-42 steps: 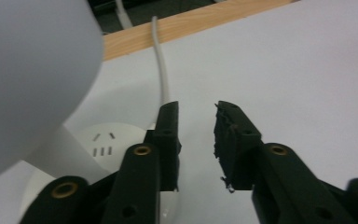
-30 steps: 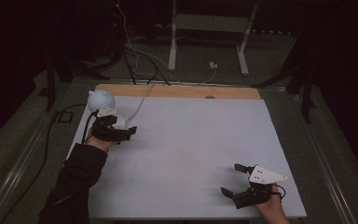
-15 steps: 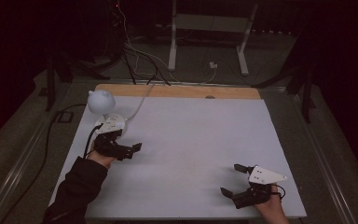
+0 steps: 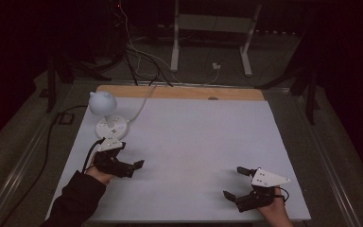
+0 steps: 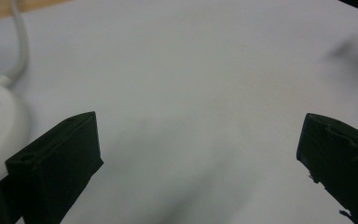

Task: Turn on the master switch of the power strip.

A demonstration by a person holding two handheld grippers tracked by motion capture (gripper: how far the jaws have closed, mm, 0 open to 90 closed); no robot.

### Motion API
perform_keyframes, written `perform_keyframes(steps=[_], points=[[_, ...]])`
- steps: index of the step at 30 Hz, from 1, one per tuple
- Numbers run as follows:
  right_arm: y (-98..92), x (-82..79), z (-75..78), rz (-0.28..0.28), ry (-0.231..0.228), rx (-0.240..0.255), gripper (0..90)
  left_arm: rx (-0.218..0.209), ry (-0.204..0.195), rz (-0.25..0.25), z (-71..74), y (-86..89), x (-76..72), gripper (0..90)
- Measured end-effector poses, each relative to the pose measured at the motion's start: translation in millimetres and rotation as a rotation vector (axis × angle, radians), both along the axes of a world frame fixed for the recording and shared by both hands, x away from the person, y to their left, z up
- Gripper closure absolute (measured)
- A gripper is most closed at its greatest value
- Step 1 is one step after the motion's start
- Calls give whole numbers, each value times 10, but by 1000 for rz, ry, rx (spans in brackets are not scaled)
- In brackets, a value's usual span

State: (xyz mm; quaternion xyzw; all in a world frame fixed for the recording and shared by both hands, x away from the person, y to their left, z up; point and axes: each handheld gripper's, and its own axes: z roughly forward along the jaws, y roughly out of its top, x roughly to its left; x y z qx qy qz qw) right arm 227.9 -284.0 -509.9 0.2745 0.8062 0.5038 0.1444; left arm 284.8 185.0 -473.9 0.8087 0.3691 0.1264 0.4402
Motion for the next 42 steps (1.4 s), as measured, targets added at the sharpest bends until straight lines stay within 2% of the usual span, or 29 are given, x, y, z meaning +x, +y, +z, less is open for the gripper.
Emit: perform_keyframes(steps=[9, 14, 18, 23, 26, 30, 36, 42], points=[[6, -2, -3, 5, 3, -3, 0, 21, 2, -39, -148, 7, -195, 2], [9, -3, -7, 7, 7, -4, 0, 35, 23, -60, -259, 39, -286, 2], [12, -5, -6, 9, 7, -4, 0, 34, 23, -58, -349, 101, -358, 2], [13, -1, -11, 9, 9, -5, 0, 76, 2, -54, -457, 197, -428, 2], [12, 0, -14, 9, 10, -6, 0, 80, 5, -52, -501, 245, -464, 3], [8, 3, -17, 9, 12, -7, 0, 118, 22, -48, -550, 277, -505, 3], [4, 5, -20, 11, 12, -11, 0, 109, 33, -36, -570, 320, -515, 3], [10, 5, -24, 13, 15, -18, 0, 115, 33, -62, -572, 285, -521, 3]])
